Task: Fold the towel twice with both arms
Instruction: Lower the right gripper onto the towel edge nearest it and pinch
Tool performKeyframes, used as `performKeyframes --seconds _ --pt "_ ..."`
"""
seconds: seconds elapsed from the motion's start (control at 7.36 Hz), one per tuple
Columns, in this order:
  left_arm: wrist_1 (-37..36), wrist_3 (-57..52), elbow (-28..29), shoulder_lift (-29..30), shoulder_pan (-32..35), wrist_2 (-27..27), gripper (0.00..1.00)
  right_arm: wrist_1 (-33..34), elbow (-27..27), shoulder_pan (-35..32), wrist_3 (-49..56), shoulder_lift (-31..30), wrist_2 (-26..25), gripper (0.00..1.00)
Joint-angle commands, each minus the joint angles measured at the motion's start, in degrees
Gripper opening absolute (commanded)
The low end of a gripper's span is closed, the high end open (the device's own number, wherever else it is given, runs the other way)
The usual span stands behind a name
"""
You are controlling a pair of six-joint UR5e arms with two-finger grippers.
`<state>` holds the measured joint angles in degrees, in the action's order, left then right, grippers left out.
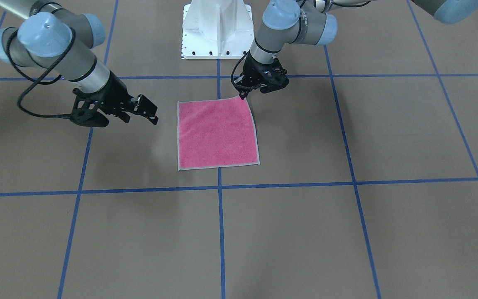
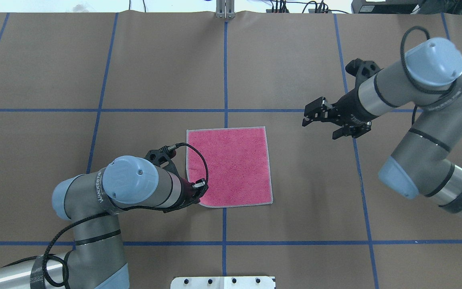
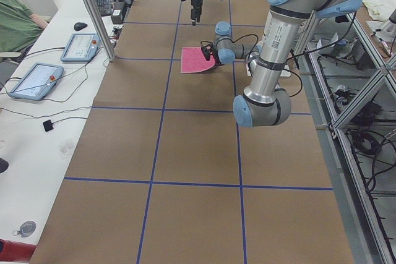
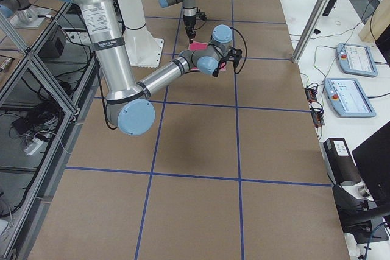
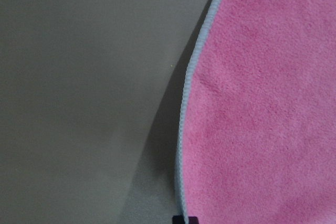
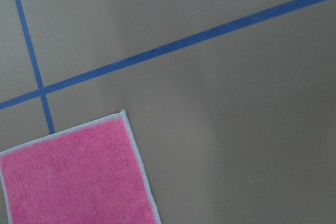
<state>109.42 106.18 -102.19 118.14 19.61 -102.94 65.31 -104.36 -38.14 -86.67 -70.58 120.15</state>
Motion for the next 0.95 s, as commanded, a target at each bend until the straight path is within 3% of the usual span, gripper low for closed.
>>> performKeyframes --seconds 0.0,0.41,0.81 --pt "0.0 0.2 0.0 0.1 0.0 -0.1 0.0 0.3 -0.1 6.7 -3.4 1.9 -5.4 0.97" --pt "0.0 0.2 -0.2 0.1 -0.1 -0.1 0.0 0.4 0.5 11.6 -3.7 1.6 -11.3 0.94" --pt "0.1 0.1 -0.2 0.1 -0.2 -0.1 0.0 1.3 1.2 13.0 -4.1 1.7 -11.1 0.76"
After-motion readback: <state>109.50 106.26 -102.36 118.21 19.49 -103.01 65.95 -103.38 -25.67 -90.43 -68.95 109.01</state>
